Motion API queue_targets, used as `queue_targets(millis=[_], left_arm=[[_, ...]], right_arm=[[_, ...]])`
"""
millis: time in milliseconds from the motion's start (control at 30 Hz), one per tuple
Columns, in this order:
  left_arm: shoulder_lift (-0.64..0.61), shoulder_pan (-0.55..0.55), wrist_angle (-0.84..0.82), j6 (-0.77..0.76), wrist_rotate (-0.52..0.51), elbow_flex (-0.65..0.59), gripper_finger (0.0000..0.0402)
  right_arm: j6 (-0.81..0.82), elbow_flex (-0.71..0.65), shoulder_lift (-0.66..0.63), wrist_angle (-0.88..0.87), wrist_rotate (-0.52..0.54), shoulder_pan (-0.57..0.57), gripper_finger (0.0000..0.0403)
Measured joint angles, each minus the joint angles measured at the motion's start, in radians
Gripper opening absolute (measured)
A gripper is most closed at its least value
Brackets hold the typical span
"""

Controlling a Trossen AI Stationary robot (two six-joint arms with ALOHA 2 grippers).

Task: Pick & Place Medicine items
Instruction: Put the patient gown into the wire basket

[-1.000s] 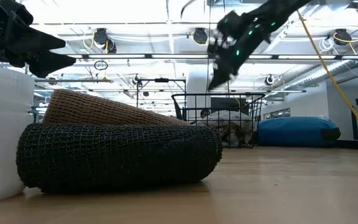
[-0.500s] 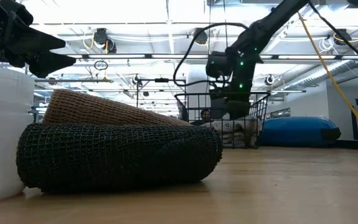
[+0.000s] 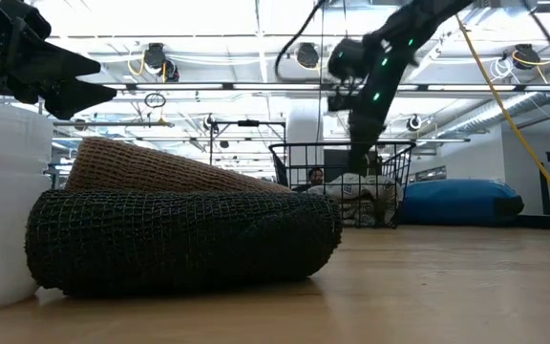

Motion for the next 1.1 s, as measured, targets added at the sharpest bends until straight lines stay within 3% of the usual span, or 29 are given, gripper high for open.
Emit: queue_targets(millis=[267, 800, 967, 1100], left_arm=[[0.000, 0.000, 0.000, 0.000, 0.000, 0.000, 0.0351], [0.000, 0.000, -0.001, 0.000, 0.000, 0.000, 0.0351], [0.000, 0.000, 0.001, 0.000, 0.000, 0.000, 0.0351], [0.000, 0.000, 0.000, 0.000, 0.000, 0.000, 0.0351]], right_arm=[[0.093, -0.005, -0.047, -0.193, -0.080, 0.054, 0.0067], [0.053, -0.067, 0.098, -0.134, -0.110, 0.074, 0.0035], [0.005, -0.058, 0.089, -0.132, -0.099, 0.067, 0.0035], [-0.011, -0.029, 0.054, -0.128, -0.033, 0.060, 0.0035]])
